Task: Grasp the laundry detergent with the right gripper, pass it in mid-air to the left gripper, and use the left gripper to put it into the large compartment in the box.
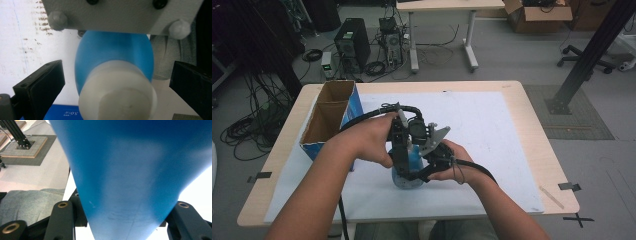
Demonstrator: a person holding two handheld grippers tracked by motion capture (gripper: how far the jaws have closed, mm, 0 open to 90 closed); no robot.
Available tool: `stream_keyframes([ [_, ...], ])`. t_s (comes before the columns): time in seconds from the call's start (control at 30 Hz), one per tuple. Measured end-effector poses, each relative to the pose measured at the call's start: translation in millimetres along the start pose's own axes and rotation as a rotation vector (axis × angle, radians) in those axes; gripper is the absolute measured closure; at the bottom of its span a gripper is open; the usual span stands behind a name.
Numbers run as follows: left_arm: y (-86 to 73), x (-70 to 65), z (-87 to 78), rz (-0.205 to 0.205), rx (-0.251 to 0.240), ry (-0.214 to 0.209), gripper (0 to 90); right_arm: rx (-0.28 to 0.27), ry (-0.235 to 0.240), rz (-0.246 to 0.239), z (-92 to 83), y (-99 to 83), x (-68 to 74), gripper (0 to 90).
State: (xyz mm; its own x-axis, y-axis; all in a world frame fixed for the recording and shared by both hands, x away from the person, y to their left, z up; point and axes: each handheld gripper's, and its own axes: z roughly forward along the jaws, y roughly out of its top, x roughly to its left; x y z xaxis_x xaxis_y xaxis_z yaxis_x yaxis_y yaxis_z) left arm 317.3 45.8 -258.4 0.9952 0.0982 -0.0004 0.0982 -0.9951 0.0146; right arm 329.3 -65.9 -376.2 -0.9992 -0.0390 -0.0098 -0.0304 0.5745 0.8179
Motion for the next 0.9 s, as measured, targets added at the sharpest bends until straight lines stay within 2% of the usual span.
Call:
stream_keyframes([
  [0.1, -0.1, 0.1, 2.0, 0.001, 0.002, -0.001, 0.4, 0.002, -0.003, -0.006, -0.2, 0.6, -0.1, 45.9],
  [0.23, -0.7, -1.0, 2.9, 0.005, -0.002, 0.002, 1.3, -0.006, 0.008, 0.011, -0.1, 1.4, 1.3, 45.9],
  [0.27, -1.0, -1.1, 2.6, 0.004, 0.001, 0.002, 2.1, -0.001, -0.003, -0.005, 0.0, 1.4, 0.0, 45.8],
  [0.5, -2.3, -1.8, 1.4, 0.005, 0.003, 0.005, 6.4, -0.005, -0.003, -0.007, 0.9, 3.5, 0.7, 45.8],
  [0.6, -1.8, -2.2, 1.3, 0.006, 0.006, 0.006, 7.5, -0.011, 0.004, 0.009, 1.1, 4.1, 2.1, 45.8],
  [0.9, -1.1, -2.6, 2.2, 0.008, 0.011, 0.015, 12.1, -0.014, -0.005, 0.014, -0.2, 4.5, 2.3, 45.8],
])
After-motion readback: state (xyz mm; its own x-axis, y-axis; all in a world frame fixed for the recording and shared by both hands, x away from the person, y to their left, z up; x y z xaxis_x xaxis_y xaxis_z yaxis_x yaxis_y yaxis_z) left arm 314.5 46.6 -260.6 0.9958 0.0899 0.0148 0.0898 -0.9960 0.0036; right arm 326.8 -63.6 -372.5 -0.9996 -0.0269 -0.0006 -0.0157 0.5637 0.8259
